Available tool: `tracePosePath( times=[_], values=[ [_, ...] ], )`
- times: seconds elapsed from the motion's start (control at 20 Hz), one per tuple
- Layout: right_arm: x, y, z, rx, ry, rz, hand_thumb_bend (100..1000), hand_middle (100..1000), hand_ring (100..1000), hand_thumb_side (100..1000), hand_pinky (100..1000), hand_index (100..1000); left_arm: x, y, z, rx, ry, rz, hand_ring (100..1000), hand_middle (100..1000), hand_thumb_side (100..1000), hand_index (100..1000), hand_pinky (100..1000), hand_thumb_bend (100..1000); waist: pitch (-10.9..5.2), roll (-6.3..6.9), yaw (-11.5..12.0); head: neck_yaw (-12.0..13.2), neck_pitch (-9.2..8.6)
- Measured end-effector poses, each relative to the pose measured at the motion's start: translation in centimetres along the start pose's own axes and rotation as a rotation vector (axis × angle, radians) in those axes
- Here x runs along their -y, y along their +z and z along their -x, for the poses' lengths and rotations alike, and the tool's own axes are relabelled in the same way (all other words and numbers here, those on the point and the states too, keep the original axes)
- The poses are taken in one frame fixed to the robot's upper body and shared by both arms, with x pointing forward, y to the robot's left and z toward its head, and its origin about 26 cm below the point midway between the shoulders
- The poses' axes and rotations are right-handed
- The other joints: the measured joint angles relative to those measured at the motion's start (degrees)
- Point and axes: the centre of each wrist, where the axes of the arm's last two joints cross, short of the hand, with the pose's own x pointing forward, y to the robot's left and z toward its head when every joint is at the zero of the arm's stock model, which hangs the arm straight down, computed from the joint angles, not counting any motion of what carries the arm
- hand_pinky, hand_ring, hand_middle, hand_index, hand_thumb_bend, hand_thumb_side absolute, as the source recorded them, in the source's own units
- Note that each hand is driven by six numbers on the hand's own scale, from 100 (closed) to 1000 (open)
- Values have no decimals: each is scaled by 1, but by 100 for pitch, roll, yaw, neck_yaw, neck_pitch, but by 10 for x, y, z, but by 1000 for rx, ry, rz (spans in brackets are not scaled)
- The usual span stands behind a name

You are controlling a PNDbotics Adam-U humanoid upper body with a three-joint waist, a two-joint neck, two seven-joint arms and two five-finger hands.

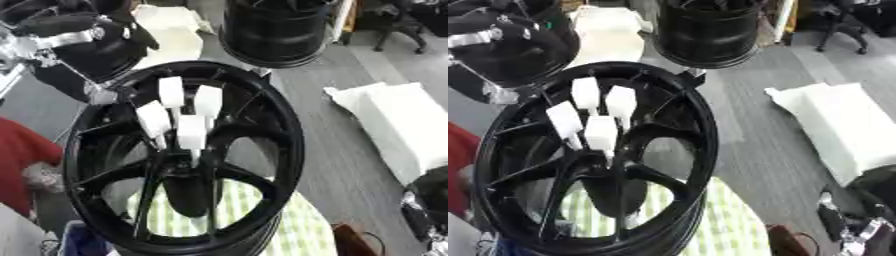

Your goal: Pull the pin out of the wheel hub.

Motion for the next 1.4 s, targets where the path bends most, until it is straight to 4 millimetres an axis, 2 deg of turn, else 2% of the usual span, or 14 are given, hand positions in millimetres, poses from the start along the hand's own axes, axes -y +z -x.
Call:
tracePosePath(
  times=[0.15,0.35,0.95,1.2,1.4],
  values=[
    [1,-2,0,7,4,3,448,763,488,215,298,715,5,-1,-2,-14,-31,57,772,798,166,885,816,341,-15,54,32,-19,-6],
    [3,-3,1,17,14,6,448,763,488,215,299,715,10,0,-1,-40,-64,116,763,787,105,877,806,311,-41,98,48,-37,-9],
    [5,-6,0,31,20,12,447,763,489,216,299,715,30,0,7,-83,-70,209,741,750,100,850,787,266,-73,146,41,-53,-57],
    [5,-7,0,33,21,12,447,763,489,216,299,715,34,-1,7,-81,-62,218,668,726,100,834,759,238,-73,157,31,-53,-57],
    [5,-7,0,34,22,12,447,763,489,216,299,715,37,-3,7,-74,-55,227,643,720,100,830,747,225,-73,157,26,-52,-57]
  ],
)
